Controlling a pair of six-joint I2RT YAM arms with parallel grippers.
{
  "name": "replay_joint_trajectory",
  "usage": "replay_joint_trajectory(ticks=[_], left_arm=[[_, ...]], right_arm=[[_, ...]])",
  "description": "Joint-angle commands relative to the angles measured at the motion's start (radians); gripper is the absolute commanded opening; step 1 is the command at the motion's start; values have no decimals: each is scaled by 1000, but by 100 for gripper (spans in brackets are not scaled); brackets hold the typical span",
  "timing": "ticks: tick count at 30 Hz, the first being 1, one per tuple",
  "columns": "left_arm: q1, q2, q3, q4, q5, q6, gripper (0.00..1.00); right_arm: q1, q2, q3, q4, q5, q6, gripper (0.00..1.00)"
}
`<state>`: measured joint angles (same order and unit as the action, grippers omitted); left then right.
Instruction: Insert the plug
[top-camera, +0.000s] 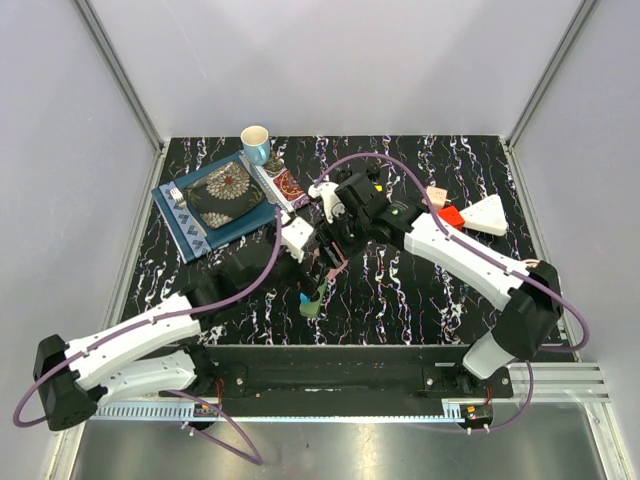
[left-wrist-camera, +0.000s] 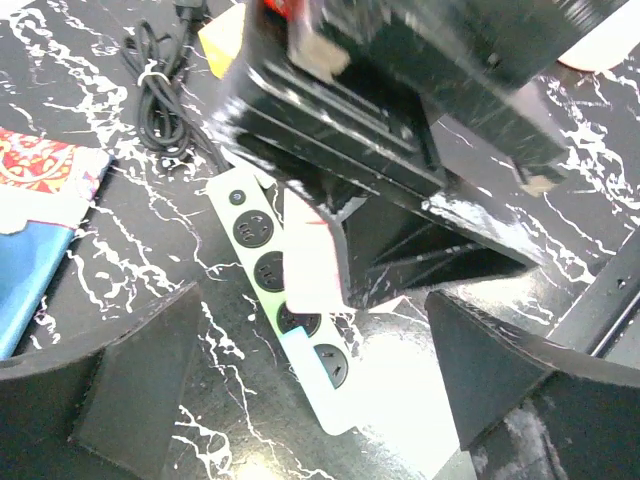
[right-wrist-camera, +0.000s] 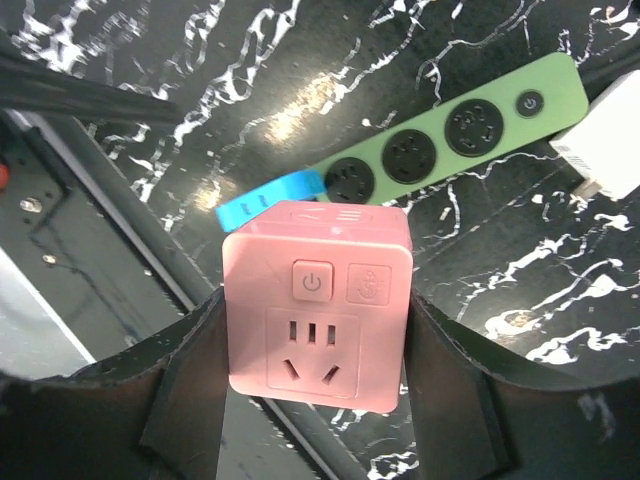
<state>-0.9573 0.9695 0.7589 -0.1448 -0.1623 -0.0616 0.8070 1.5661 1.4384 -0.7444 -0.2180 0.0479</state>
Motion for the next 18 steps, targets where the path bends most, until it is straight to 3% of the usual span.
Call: replay_joint_trajectory(ticks=[1, 6, 13, 18], left_arm=[[17, -93, -6, -24, -100, -52, 99], [120, -207, -23, -131, -37, -87, 99], [382, -304, -67, -245, 55, -107, 99], [450, -321, -105, -308, 81, -141, 99]], right_arm=[[-28, 37, 5, 22, 11, -192, 0], [-75, 92, 1, 76, -70, -334, 0], [-115, 215, 69, 77, -141, -468, 0], [-127, 298, 131, 74, -204, -545, 0]])
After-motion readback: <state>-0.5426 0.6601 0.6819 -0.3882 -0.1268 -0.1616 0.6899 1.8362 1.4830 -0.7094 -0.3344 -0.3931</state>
